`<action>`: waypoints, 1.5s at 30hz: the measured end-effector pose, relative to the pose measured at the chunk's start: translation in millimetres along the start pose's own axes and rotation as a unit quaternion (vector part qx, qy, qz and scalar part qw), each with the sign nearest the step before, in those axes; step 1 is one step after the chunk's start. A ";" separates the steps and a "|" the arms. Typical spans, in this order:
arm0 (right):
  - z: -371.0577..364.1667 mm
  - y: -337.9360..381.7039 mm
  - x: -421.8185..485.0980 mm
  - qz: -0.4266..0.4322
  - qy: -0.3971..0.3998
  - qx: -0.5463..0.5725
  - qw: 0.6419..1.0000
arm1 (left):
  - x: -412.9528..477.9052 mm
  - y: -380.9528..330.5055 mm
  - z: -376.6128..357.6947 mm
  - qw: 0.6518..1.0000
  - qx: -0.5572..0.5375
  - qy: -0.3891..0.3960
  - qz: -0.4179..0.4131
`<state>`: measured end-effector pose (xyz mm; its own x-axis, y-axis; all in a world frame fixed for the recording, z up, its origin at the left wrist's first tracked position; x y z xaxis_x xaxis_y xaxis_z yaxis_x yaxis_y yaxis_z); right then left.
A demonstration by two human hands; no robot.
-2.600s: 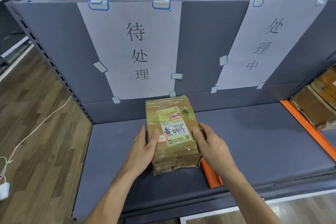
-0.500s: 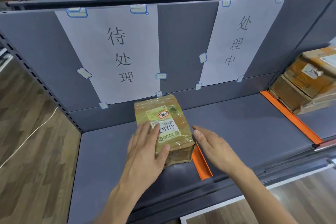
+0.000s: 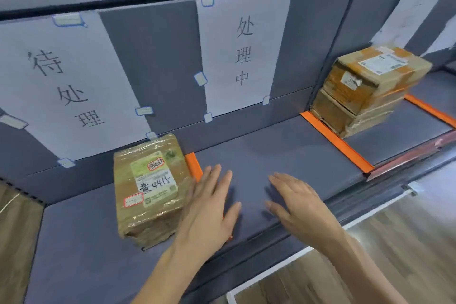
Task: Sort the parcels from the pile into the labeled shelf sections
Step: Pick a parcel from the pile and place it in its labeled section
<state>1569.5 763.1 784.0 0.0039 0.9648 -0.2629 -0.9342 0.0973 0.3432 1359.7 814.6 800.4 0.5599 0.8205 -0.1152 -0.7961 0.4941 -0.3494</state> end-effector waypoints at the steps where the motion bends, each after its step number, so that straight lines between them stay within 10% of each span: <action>1: 5.4 -18.2 -8.3 -0.003 -0.011 -0.001 1.000 | 8.4 -18.0 -6.4 1.000 0.005 0.006 -0.010; 25: 76.0 -391.1 -262.8 -0.305 -0.161 0.072 0.936 | 161.3 -451.6 -164.9 0.929 0.037 0.202 -0.309; 45: 165.0 -610.9 -217.5 -0.415 -0.182 0.147 0.879 | 381.7 -648.1 -209.0 0.887 0.023 0.238 -0.395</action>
<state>2198.2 534.1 780.3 0.8043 0.5414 -0.2451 -0.4237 0.8116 0.4023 2137.3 747.4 788.6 0.9724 0.0038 -0.2335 -0.1138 0.8809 -0.4594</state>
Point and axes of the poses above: each hand's wrist, its own x-axis towards the middle knuckle, its own z-axis out of the back of the hand, y = z × x, the point moved 4 cm from there along x, towards the middle knuckle, and after that the axes turned 10 degrees about y, right-handed, at the moved point
